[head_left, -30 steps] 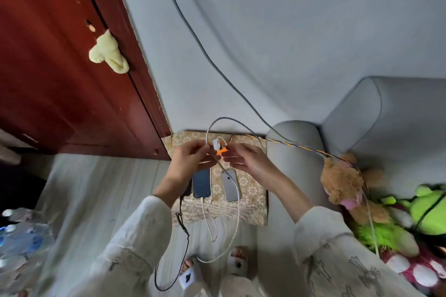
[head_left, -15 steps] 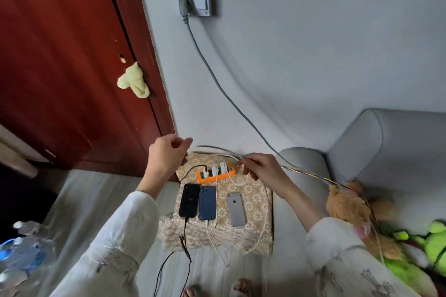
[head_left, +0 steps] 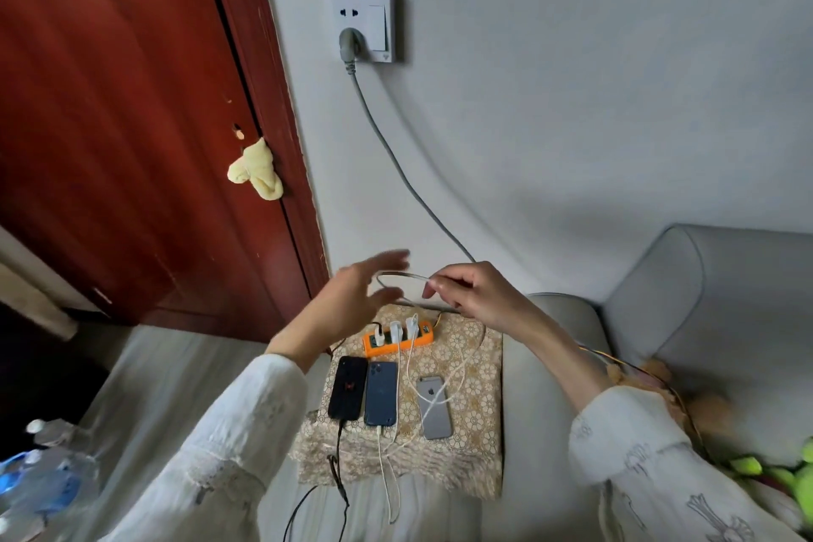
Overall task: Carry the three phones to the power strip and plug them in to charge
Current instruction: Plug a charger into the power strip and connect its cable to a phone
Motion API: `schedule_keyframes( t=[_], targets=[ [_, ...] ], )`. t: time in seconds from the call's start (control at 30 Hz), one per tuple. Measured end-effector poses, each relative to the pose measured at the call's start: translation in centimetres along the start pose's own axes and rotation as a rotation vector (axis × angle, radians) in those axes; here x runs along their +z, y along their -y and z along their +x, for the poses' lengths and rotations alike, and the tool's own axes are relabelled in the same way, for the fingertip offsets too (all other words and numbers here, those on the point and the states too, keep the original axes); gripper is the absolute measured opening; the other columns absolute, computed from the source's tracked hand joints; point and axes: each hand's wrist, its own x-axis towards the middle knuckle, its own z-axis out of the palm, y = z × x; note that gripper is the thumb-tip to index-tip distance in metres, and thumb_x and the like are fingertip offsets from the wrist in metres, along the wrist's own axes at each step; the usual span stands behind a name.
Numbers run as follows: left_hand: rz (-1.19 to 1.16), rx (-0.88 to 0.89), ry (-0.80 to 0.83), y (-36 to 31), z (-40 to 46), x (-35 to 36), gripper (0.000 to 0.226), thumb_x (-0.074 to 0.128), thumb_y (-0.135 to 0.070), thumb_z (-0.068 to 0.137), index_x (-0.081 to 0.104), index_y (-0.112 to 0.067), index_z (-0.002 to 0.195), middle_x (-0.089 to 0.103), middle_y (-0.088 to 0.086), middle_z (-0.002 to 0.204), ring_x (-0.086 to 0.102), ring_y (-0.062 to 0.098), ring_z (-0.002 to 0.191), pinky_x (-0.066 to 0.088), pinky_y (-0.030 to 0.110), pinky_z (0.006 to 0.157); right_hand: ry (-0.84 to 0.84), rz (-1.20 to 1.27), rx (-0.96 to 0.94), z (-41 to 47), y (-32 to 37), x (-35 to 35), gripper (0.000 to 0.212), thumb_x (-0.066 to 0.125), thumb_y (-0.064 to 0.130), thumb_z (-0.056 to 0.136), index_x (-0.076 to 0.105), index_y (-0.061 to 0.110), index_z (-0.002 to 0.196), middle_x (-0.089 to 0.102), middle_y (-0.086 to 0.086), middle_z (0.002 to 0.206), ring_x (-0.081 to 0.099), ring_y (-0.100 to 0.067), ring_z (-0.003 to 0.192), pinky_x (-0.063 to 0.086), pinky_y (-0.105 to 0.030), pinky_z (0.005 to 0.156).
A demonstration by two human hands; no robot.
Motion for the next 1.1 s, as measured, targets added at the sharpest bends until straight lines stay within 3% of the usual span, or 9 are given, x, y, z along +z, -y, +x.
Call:
schedule_keyframes(
  t=[0.17, 0.37, 0.5, 0.63, 0.67, 0.73, 0.93, 1.03, 1.1],
  targets=[
    [-0.110, -0.035, -0.287, 0.0, 0.2, 0.9, 0.014, 0.058, -0.011, 0.086, 0.069, -0.019, 0.083, 0.071, -0.006, 0.073, 0.063, -0.009, 0.065, 0.048, 0.011, 0.064, -0.002, -0.082, -0.047, 0.4, -0.2, -0.9, 0.019, 0.055, 0.026, 0.089, 0.066, 0.030, 0.074, 0.044, 0.011, 0.043, 0.034, -0.004, 0.041, 0.028, -0.016, 0.044],
    [-0.111, -0.360, -0.693, 2.4, -0.4, -3.7, 0.016, 0.050, -0.022, 0.090, 0.064, -0.025, 0.084, 0.072, -0.005, 0.078, 0.069, 0.018, 0.078, 0.054, 0.040, 0.081, -0.103, -0.022, 0.147, -1.1, -4.6, -3.0, 0.012, 0.059, 0.017, 0.088, 0.067, 0.011, 0.083, 0.056, 0.003, 0.058, 0.052, 0.002, 0.047, 0.039, -0.012, 0.053],
    [0.070, -0.368, -0.338, 1.8, -0.3, -2.9, 0.029, 0.061, -0.020, 0.084, 0.054, -0.024, 0.112, 0.068, -0.007, 0.094, 0.064, 0.019, 0.094, 0.043, 0.043, 0.096, -0.161, -0.034, 0.088, -1.1, -4.3, -3.2, 0.015, 0.057, 0.021, 0.089, 0.071, 0.020, 0.087, 0.053, 0.010, 0.049, 0.045, -0.002, 0.046, 0.035, -0.013, 0.049],
    [-0.079, -0.109, 0.122, -1.1, 0.1, 1.1, 0.023, 0.064, -0.020, 0.083, 0.056, -0.024, 0.104, 0.065, -0.011, 0.077, 0.064, 0.008, 0.073, 0.051, 0.019, 0.070, -0.105, -0.118, -0.024, 0.4, -2.0, -2.0, 0.016, 0.061, 0.021, 0.087, 0.073, 0.012, 0.092, 0.057, 0.013, 0.047, 0.047, 0.002, 0.038, 0.031, -0.006, 0.042],
    [-0.095, -0.068, 0.119, -1.3, 0.2, 1.7, 0.007, 0.061, -0.020, 0.086, 0.060, -0.025, 0.091, 0.065, -0.010, 0.069, 0.063, 0.007, 0.065, 0.049, 0.019, 0.064, -0.106, -0.140, -0.036, 0.6, -1.7, -1.8, 0.016, 0.061, 0.020, 0.086, 0.073, 0.010, 0.091, 0.056, 0.011, 0.049, 0.048, 0.003, 0.038, 0.032, -0.006, 0.041],
    [-0.116, -0.011, 0.018, -1.0, 0.5, 1.9, 0.022, 0.053, -0.017, 0.090, 0.061, -0.027, 0.071, 0.064, -0.007, 0.056, 0.059, 0.004, 0.054, 0.046, 0.015, 0.057, -0.130, -0.180, -0.020, 0.8, -2.1, -2.0, 0.017, 0.061, 0.023, 0.086, 0.072, 0.009, 0.086, 0.055, 0.010, 0.053, 0.049, 0.005, 0.041, 0.033, -0.007, 0.043],
    [-0.382, -0.187, -0.427, 1.9, 0.7, -0.9, 0.027, 0.047, -0.012, 0.093, 0.062, -0.016, 0.071, 0.067, 0.000, 0.058, 0.063, 0.008, 0.049, 0.053, 0.028, 0.060, -0.314, -0.210, 0.218, -0.8, -6.6, -4.5, 0.021, 0.059, 0.022, 0.086, 0.071, 0.008, 0.078, 0.059, 0.000, 0.059, 0.054, 0.000, 0.052, 0.039, -0.014, 0.057],
    [-0.307, -0.230, -0.303, 2.4, 0.8, -1.6, 0.013, 0.051, -0.017, 0.092, 0.062, -0.012, 0.092, 0.067, 0.004, 0.072, 0.063, 0.009, 0.054, 0.051, 0.030, 0.061, -0.403, -0.135, 0.219, -1.0, -7.2, -4.7, 0.024, 0.061, 0.020, 0.086, 0.068, 0.016, 0.063, 0.054, 0.002, 0.052, 0.048, 0.000, 0.046, 0.036, -0.011, 0.052],
    [-0.220, -0.185, -0.119, 1.7, 0.9, -0.8, 0.015, 0.055, -0.023, 0.089, 0.060, -0.017, 0.103, 0.067, 0.000, 0.072, 0.061, 0.010, 0.054, 0.051, 0.023, 0.058, -0.363, -0.141, 0.171, -0.4, -6.4, -4.2, 0.020, 0.061, 0.024, 0.086, 0.073, 0.011, 0.076, 0.057, 0.004, 0.053, 0.050, 0.002, 0.046, 0.038, -0.011, 0.053]
  ],
)
